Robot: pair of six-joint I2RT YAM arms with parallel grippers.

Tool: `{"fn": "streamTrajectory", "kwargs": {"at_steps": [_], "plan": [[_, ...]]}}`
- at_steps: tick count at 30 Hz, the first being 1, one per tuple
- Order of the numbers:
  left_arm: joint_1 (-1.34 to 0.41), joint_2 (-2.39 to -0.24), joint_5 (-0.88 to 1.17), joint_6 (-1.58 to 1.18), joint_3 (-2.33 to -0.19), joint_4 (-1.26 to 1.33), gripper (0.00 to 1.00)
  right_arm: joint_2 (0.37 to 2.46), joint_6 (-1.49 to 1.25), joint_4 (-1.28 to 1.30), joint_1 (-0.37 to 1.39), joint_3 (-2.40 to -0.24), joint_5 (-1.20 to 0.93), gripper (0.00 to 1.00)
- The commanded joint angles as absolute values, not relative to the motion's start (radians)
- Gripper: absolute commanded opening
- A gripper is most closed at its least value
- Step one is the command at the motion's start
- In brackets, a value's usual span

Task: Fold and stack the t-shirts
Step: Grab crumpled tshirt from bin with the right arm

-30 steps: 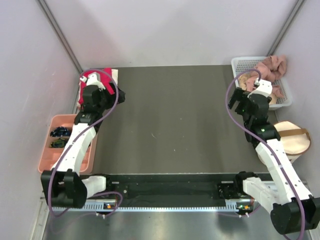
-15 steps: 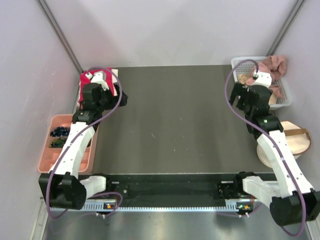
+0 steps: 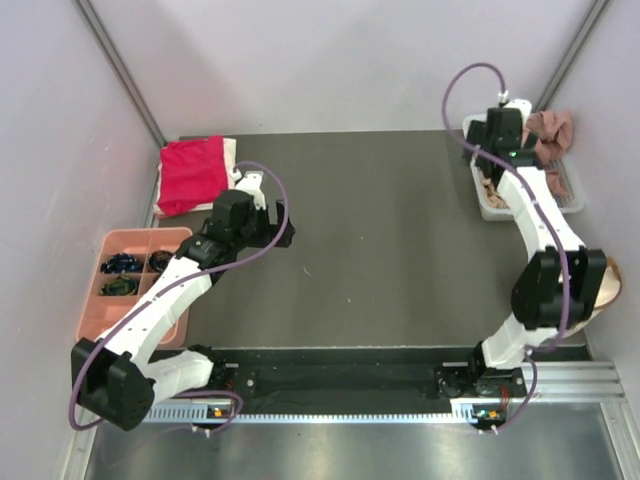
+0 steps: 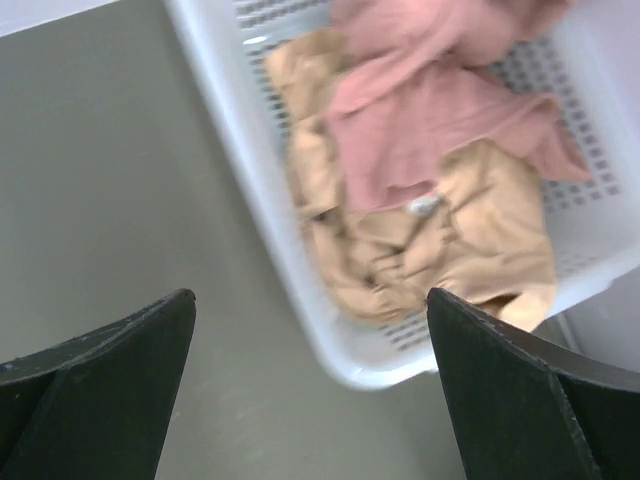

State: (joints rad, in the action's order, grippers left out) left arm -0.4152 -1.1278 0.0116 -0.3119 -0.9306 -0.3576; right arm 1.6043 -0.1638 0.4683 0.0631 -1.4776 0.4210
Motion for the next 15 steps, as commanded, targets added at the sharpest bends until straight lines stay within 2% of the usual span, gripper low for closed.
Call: {"fn": "streamTrajectory", "kwargs": {"at_steps": [1,5,15], "plan": [[-0.417,-1.082,-0.051,-0.308,-0.888,-0.371,0.98,1.716,-0.202,0.512,-0.084,-1.652,0.348,0.99],[-0.417,-1.068,-0.064,-0.296,-0.862,-0.376,0.99,1.862,-0.17,0.567,-0.107,-1.814,0.353,0.99],[-0.417,-1.057,-0.046,-0.295,-0.841,-0.376,0.99,2.095,-0.179,0.607,-0.149,-1.977,0.371,0.98]]}}
